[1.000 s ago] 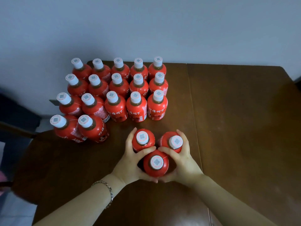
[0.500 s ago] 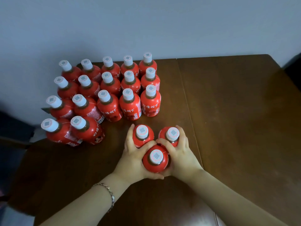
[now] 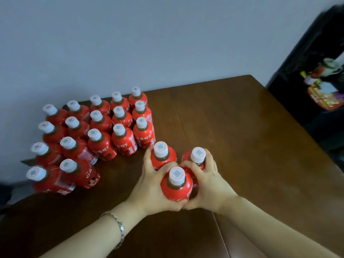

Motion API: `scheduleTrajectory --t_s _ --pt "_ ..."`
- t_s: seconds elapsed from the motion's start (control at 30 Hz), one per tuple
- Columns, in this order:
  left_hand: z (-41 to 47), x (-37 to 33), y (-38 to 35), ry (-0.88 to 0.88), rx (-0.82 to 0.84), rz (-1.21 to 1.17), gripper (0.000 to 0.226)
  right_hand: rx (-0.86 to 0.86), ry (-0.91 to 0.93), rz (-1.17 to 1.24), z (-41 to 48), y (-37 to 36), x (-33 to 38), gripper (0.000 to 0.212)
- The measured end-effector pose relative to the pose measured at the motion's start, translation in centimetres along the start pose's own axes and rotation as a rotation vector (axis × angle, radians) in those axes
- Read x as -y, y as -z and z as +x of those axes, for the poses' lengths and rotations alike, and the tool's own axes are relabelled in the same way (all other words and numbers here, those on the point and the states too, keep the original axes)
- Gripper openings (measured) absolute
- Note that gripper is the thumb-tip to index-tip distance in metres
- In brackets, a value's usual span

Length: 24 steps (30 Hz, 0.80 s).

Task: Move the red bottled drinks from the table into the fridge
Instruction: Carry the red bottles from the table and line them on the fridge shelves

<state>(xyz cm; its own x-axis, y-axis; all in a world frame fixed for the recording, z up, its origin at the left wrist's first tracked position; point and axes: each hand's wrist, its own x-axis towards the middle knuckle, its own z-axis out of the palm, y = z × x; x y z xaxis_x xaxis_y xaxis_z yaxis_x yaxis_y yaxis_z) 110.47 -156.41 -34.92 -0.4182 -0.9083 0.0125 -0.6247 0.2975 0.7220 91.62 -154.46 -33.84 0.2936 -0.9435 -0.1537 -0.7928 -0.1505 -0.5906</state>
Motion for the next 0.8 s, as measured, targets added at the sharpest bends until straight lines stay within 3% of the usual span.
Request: scheduleTrajectory --t_s 0.2,0.4,0.57,0.7,0.8 --pt "2.2 -10.7 -0.2 -0.214 0.136 -0.017 0.074 -0.174 -0.074 -0.052 -8.1 10.9 -0.2 0.094" --pt "1.9 -22.2 -5.4 -0.383 0.182 -0.107 0.084 -0.487 -0.361 -0.118 -20.4 17.1 -2.8 0.065" --pt "-3.6 -36.9 -14.6 -0.567 0.318 -0.237 0.095 -0.757 -0.618 -0.164 -38.2 20.0 -5.6 0.042" --pt "-8.0 -45.5 -21.3 -0.676 0.4 -0.327 0.078 -0.805 -0.777 -0.27 -50.0 21.1 -7.4 0.056" --pt "-11.8 -53.0 -27.0 -0.738 0.47 -0.365 0.077 -0.931 -0.88 -0.308 -60.0 22.3 -7.6 0.074"
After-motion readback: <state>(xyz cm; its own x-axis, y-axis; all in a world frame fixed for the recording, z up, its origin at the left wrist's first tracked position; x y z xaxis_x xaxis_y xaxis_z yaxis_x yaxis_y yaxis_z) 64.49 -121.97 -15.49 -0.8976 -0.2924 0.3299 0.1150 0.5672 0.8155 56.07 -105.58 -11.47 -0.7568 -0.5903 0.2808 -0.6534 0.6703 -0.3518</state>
